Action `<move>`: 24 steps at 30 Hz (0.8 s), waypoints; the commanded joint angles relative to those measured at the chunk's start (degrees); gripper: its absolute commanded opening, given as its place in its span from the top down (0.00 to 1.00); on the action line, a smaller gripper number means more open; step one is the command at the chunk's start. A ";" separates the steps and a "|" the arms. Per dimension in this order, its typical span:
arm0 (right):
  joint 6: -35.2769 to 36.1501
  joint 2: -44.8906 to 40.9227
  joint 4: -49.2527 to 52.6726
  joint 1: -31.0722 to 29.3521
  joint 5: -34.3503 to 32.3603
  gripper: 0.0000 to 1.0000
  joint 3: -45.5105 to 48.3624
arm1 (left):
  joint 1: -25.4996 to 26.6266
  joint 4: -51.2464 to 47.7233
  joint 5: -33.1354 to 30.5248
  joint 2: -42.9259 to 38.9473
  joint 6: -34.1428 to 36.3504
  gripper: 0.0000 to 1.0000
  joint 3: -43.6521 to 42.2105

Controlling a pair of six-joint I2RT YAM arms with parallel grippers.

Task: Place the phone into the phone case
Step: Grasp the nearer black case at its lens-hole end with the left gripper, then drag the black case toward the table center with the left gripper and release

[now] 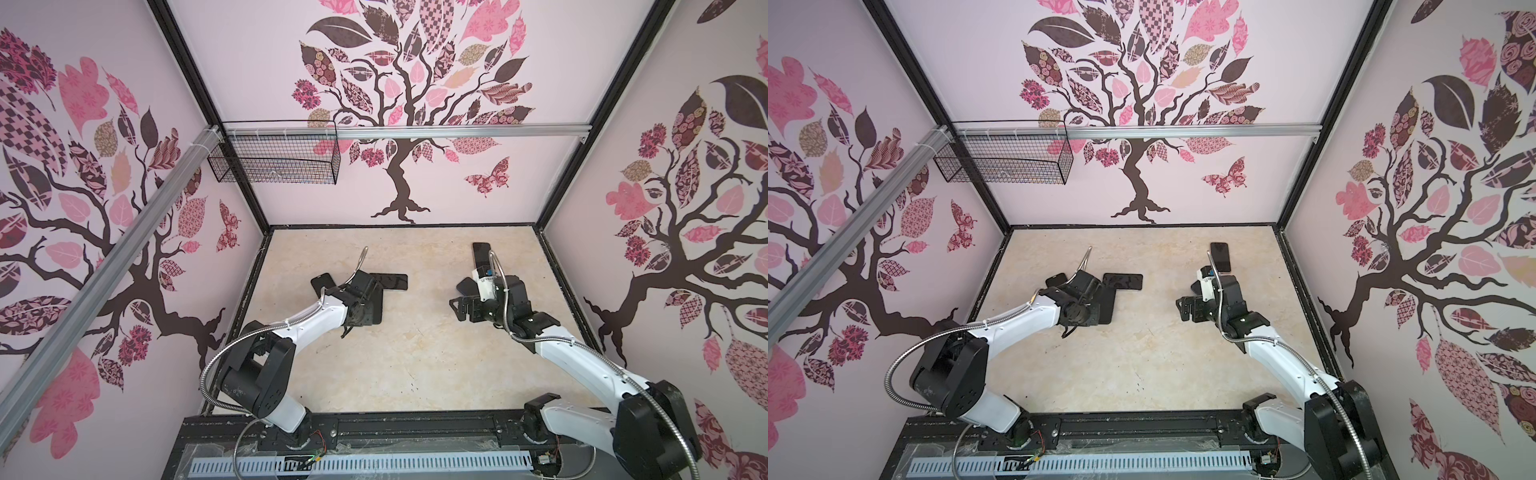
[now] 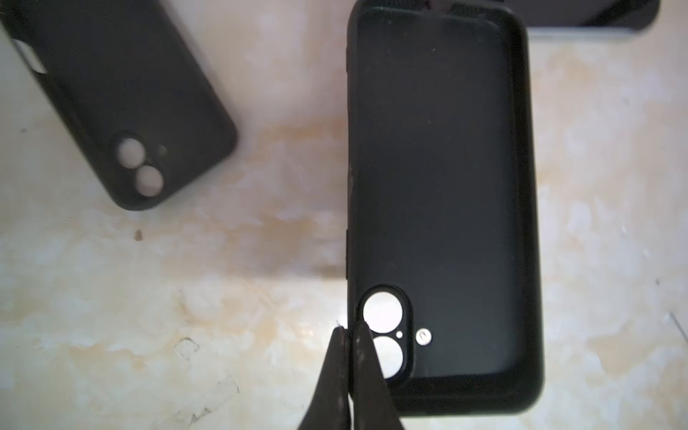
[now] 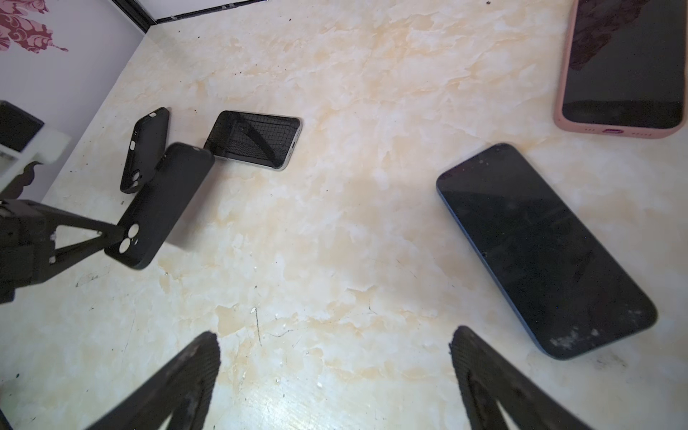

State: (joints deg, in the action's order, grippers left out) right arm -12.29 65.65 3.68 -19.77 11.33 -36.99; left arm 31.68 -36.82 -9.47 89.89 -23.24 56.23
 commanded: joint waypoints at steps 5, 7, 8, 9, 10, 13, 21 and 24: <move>-2.11 -0.78 1.85 -0.27 -7.14 0.03 -1.00 | 6.18 -1.97 4.82 -3.27 9.32 1.00 2.25; -2.50 -1.04 2.10 -0.27 -8.21 0.03 -0.80 | 7.31 -0.96 7.03 -3.65 10.81 1.00 1.67; -2.72 -1.11 2.18 -0.27 -8.26 0.03 -0.71 | 7.94 -0.47 8.12 -3.50 11.54 1.00 1.59; -2.81 -1.05 2.24 -0.23 -8.30 0.03 -0.71 | 8.50 -0.09 9.03 -3.30 12.27 1.00 1.39; -2.91 -0.92 2.28 -0.27 -8.19 0.03 -0.71 | 9.21 0.29 9.72 -2.83 12.87 1.00 1.41; -3.53 -0.23 2.71 -0.26 -8.44 0.04 -0.94 | 11.56 1.65 11.48 -0.62 14.81 1.00 1.58; -4.21 2.61 3.79 -0.27 -8.26 0.07 -1.59 | 14.64 3.22 11.40 6.22 16.47 1.00 2.57; -4.31 3.70 3.54 -0.27 -7.35 0.09 -1.59 | 14.72 4.16 12.30 7.05 16.49 1.00 2.51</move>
State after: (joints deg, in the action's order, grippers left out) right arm -16.43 67.99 6.28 -19.77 3.66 -36.99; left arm 46.33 -34.74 1.83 96.77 -7.66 56.58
